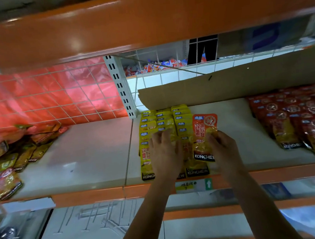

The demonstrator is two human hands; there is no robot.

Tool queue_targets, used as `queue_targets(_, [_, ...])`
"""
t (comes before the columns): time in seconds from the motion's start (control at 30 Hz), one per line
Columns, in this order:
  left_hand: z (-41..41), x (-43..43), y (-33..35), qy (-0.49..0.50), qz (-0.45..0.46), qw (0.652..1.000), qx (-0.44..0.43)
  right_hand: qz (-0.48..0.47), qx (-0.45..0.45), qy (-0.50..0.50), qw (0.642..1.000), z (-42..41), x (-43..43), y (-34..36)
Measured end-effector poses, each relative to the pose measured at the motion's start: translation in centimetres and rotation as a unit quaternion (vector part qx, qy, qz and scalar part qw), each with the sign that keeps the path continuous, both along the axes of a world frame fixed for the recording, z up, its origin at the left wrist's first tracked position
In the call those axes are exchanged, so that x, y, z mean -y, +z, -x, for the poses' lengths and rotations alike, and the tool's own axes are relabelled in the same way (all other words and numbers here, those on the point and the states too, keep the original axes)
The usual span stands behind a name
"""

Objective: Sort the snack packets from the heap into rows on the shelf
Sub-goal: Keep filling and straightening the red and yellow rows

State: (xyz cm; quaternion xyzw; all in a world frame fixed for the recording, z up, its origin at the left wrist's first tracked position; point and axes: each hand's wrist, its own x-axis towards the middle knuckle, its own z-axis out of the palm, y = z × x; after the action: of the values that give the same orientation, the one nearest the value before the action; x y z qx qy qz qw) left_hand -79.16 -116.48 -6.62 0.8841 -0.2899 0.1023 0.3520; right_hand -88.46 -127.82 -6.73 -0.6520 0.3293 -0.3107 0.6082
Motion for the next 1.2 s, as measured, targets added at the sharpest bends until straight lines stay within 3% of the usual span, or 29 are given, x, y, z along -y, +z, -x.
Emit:
queue_targets(0.2, [4.8, 7.2, -0.2, -0.096, 0.06, 0.992, -0.056, 0.026, -0.029, 0.008, 0.999, 3.3, 5.6, 0.3])
queue_targets(0.33, [8.0, 11.8, -0.7, -0.124, 0.104, 0.969, -0.185, 0.052, -0.045, 0.02, 0.997, 6.3, 9.1, 0.0])
queue_targets(0.53, [11.2, 17.4, -2.1, -0.131, 0.093, 0.936, -0.312, 0.203, -0.143, -0.071, 0.966, 10.9, 14.7, -0.4])
queue_targets(0.7, [13.6, 20.8, -2.6, -0.132, 0.045, 0.94, -0.312, 0.239, -0.174, -0.095, 0.95, 13.7, 17.9, -0.3])
queue_targets(1.2, [14.7, 22.0, -2.3, -0.098, -0.016, 0.967, -0.236, 0.206, -0.178, -0.065, 0.96, 15.9, 20.0, -1.2])
